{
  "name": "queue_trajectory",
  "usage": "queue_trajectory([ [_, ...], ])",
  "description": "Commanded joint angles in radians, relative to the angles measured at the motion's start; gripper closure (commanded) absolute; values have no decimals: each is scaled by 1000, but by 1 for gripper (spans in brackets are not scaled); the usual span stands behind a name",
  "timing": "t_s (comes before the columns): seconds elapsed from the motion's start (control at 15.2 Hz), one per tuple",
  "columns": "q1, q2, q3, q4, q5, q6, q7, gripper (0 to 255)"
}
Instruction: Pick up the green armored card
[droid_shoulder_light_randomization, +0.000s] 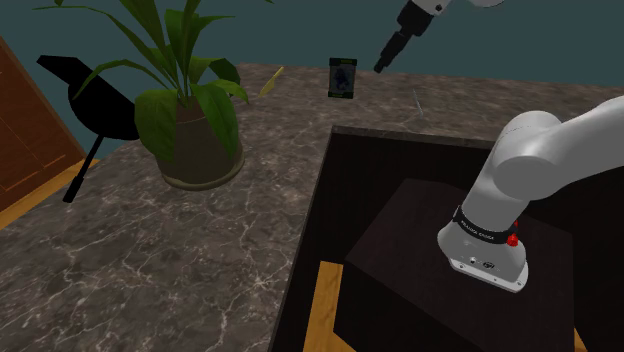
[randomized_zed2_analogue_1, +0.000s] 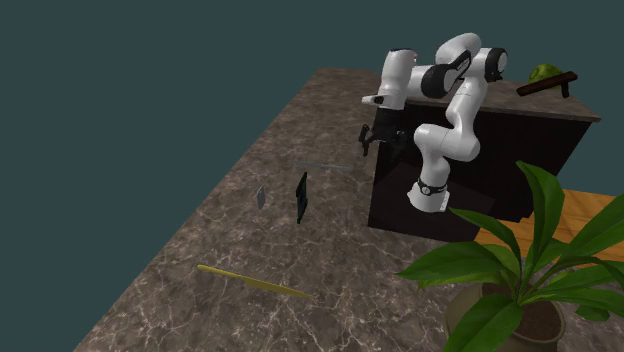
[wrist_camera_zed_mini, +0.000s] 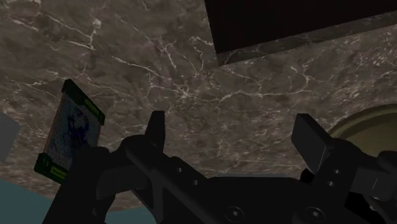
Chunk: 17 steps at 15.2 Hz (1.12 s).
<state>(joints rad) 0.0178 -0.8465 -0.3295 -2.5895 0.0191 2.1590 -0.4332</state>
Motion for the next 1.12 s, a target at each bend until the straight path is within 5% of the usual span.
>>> queue_trajectory([
  [0.0, 23, 2, -86, -27, 17, 113, -99, 0],
  [0.33, 189, 53, -365, -34, 111, 372, -382, 0],
  [0.79, 636, -28, -848, 101, 242, 595, -796, 0],
  [1.06, 862, -194, -1040, 238, 241, 631, -975, 0],
])
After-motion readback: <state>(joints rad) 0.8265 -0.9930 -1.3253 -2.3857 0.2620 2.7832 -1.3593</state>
